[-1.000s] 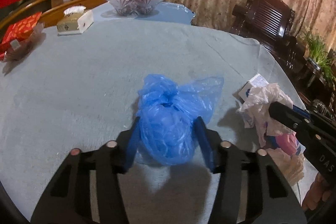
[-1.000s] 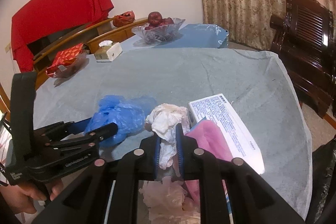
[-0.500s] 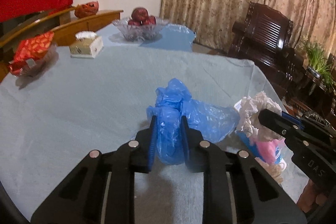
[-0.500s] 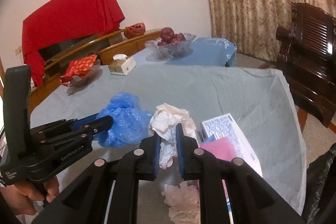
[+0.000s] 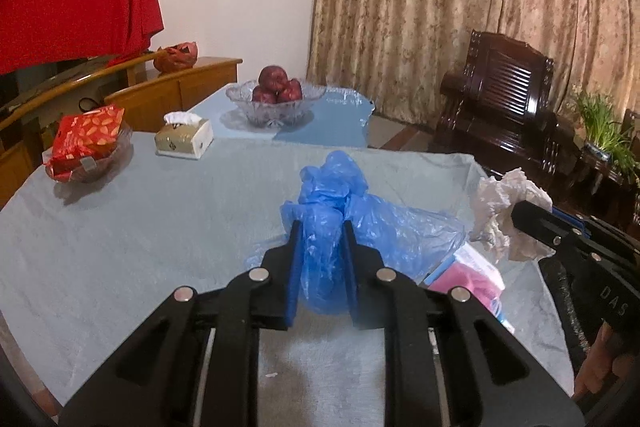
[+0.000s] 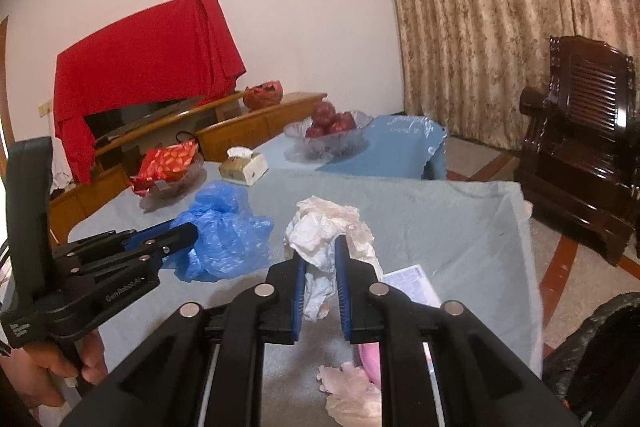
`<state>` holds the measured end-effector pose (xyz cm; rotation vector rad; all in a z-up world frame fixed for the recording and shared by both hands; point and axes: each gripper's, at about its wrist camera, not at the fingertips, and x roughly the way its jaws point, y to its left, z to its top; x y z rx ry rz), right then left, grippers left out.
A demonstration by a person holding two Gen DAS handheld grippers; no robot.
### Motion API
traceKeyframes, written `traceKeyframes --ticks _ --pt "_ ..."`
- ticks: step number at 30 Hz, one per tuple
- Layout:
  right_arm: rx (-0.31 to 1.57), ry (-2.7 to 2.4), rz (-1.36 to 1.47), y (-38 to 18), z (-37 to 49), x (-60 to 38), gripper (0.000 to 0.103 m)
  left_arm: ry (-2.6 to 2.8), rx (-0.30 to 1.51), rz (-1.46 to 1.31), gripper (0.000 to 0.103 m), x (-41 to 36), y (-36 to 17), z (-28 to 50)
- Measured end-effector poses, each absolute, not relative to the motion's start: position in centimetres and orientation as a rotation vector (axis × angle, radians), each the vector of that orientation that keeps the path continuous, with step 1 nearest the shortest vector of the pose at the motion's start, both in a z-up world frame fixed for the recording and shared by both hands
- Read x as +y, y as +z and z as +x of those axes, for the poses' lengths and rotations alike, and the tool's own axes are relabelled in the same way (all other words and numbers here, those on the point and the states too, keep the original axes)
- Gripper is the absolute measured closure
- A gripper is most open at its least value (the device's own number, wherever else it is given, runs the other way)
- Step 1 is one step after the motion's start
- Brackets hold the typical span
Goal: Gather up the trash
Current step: 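Carry the blue bag and tissues over the bin and open both tools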
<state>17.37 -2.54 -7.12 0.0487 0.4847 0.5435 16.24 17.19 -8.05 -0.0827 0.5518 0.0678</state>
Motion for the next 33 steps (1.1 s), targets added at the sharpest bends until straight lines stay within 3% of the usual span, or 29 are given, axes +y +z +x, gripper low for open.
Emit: traceKeyframes --ticks 33 --pt "0.438 0.231 0.086 -5.0 11.4 -18.4 0.089 -0.229 0.506 -0.021 0.086 3.1 -5.7 14.5"
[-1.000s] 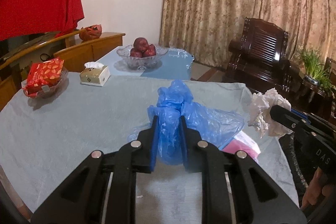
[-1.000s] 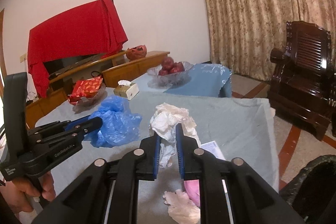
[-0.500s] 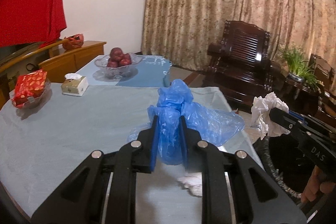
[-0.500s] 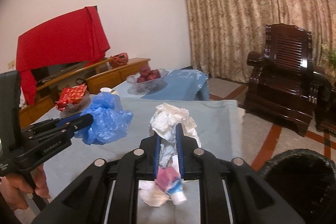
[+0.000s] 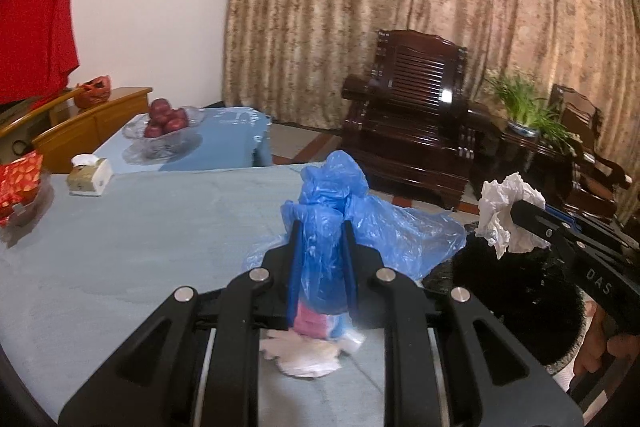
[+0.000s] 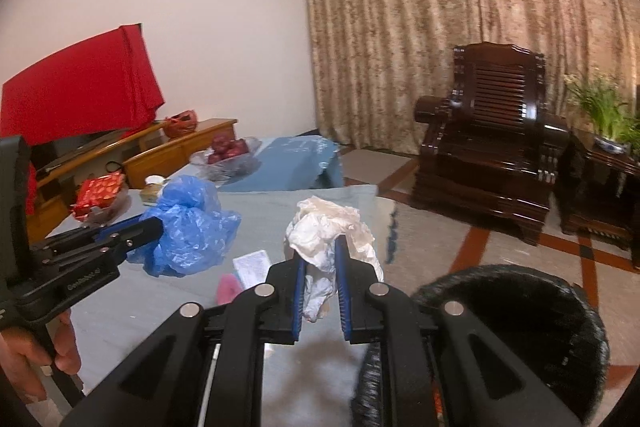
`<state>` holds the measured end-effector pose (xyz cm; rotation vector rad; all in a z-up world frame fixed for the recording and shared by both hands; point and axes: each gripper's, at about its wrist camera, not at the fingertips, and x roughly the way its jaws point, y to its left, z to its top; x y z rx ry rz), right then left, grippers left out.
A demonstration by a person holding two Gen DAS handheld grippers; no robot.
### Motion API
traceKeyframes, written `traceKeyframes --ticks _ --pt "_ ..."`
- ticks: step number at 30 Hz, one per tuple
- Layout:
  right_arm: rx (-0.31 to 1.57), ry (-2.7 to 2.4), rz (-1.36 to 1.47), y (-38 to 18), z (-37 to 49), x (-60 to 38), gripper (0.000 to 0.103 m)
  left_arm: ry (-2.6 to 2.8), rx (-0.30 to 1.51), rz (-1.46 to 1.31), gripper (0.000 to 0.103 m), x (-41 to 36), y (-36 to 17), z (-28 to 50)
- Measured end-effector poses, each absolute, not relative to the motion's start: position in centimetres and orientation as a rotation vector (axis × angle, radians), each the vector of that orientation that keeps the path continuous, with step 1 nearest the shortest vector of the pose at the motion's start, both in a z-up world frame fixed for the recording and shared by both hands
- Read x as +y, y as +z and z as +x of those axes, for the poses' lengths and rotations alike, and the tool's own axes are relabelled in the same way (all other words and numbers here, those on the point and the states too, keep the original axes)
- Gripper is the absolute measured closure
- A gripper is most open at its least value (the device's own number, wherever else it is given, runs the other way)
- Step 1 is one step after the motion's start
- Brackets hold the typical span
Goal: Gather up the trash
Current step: 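Carry the blue bag and tissues over the bin and open both tools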
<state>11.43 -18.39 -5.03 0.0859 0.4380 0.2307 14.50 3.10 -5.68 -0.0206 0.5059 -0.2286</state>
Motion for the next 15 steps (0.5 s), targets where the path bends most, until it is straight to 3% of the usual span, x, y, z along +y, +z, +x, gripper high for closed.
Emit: traceKeyframes --ticks 15 --pt "0.459 0.070 0.115 -6.2 8.9 -25.8 0.089 -0.395 0.532 0.028 0.086 -5.0 -7.2 14.2"
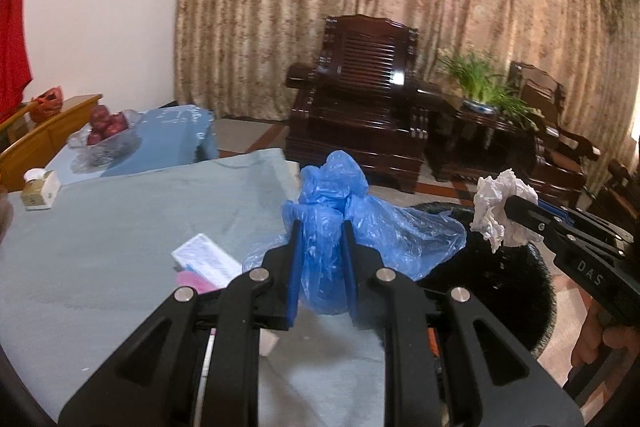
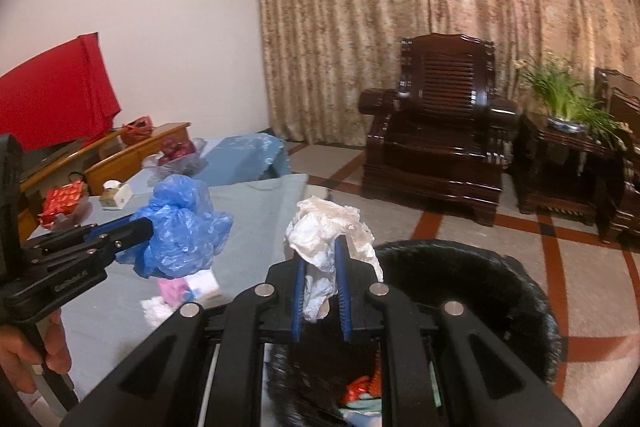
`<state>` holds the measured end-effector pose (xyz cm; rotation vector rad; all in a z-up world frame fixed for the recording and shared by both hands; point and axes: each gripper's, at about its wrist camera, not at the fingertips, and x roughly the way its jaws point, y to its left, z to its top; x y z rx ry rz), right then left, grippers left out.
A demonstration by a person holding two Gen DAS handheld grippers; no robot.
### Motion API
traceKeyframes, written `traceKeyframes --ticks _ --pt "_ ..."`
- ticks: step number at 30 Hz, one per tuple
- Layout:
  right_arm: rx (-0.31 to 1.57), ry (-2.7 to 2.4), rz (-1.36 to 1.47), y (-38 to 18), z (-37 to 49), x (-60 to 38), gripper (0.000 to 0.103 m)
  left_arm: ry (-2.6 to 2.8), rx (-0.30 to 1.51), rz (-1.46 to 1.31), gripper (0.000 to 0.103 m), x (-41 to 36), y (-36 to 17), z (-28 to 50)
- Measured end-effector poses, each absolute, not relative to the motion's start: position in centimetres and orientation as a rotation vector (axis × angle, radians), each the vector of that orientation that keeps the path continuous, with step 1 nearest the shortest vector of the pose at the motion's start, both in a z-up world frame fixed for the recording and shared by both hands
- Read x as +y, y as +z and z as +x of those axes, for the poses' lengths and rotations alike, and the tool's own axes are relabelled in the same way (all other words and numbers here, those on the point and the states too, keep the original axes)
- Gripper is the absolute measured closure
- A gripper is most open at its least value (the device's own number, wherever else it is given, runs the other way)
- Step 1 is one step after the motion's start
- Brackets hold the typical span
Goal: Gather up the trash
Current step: 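Carry the blue bag and tissues over the bin and open both tools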
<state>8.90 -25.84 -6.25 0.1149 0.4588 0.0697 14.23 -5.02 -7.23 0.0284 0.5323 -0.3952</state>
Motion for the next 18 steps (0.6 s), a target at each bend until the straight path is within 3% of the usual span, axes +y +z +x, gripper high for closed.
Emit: traceKeyframes --ticks 18 --pt "0.500 -0.097 0.152 -8.3 5.5 -33.1 0.089 -0.573 0.575 0.085 0.086 -14.4 -10.5 13.6"
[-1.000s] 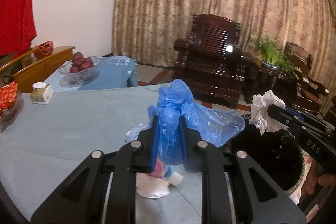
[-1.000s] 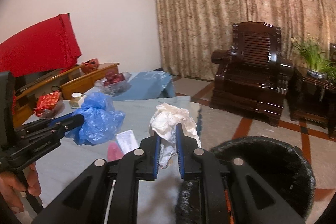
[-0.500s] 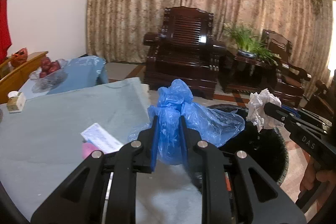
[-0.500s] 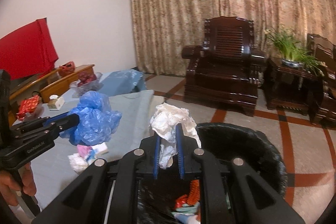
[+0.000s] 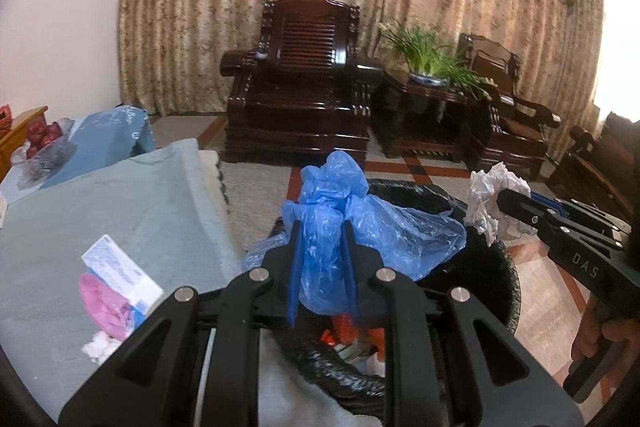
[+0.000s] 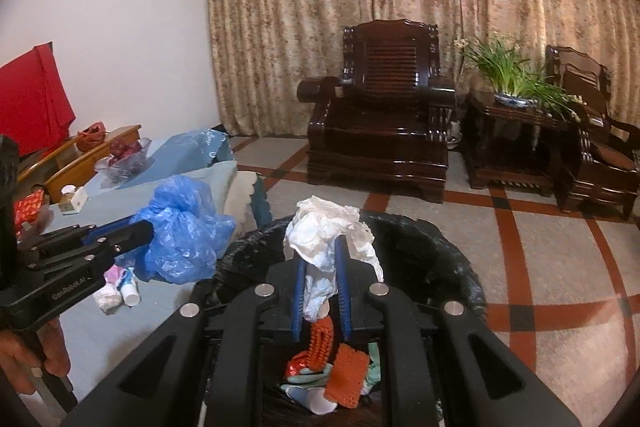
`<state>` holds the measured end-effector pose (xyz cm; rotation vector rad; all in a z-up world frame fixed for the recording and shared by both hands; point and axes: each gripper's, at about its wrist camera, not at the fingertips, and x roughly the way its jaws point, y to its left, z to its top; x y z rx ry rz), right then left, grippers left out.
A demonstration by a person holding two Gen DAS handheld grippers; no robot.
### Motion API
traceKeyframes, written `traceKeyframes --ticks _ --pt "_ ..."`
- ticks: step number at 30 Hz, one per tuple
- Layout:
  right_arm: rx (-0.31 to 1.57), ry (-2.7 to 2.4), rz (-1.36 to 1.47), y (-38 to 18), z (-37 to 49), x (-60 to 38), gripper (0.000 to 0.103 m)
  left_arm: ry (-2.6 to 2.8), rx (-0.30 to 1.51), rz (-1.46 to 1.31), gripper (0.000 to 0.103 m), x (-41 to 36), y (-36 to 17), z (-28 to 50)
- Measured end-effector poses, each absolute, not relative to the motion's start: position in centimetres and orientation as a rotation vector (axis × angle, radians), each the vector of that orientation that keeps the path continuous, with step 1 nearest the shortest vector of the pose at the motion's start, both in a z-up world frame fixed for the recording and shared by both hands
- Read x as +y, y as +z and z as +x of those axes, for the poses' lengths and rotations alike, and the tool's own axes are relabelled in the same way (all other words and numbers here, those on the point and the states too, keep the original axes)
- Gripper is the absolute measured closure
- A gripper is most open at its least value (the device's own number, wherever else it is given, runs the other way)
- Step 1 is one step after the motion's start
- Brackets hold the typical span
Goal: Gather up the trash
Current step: 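Carry the blue bag and tissues over the bin and open both tools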
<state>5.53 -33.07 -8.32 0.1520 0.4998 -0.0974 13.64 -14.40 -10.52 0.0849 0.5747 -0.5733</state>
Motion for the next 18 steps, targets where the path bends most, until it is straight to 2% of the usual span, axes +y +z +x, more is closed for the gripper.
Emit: traceKeyframes --ticks 18 --pt "0.551 -0.152 0.167 -10.1 5.7 -35.7 0.089 -0.654 0.632 0.098 0.084 -17.7 -13.3 15.3"
